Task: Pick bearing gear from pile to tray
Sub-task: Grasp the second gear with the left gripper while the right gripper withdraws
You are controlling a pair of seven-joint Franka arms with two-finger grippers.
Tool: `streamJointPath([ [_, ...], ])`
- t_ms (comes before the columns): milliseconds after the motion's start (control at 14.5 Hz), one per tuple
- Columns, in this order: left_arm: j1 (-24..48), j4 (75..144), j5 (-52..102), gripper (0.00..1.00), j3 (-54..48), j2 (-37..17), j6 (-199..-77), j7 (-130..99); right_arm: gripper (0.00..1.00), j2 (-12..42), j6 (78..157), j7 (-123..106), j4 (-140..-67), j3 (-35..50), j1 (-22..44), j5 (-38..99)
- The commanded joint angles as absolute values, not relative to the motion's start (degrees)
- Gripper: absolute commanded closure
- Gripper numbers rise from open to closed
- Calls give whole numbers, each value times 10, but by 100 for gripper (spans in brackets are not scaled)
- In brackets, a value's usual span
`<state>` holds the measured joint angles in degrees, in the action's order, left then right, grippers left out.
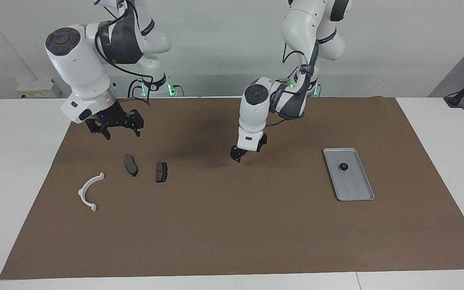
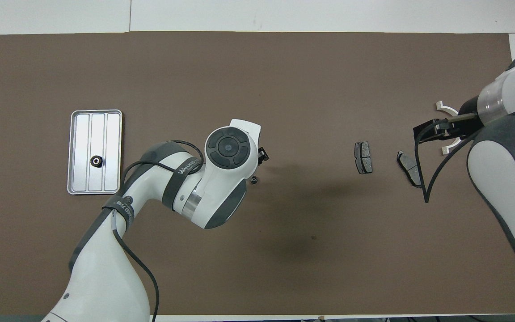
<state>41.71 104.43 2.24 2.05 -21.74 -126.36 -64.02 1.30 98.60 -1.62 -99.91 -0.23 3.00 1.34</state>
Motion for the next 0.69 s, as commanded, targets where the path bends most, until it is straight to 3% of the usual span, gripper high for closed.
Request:
streamJointPath([
  [0, 425, 1027, 25, 0, 31, -234, -1275, -649, 0, -17, 962, -25, -1008, 3, 15, 12],
  [138, 431, 1043, 24, 9, 31, -235, -1279, -649, 0, -25, 958, -27, -1008, 4, -2, 9],
  [622, 452, 1066, 25, 9, 31, -234, -1309, -670, 0, -47, 950, -25, -1005, 3, -5, -5],
])
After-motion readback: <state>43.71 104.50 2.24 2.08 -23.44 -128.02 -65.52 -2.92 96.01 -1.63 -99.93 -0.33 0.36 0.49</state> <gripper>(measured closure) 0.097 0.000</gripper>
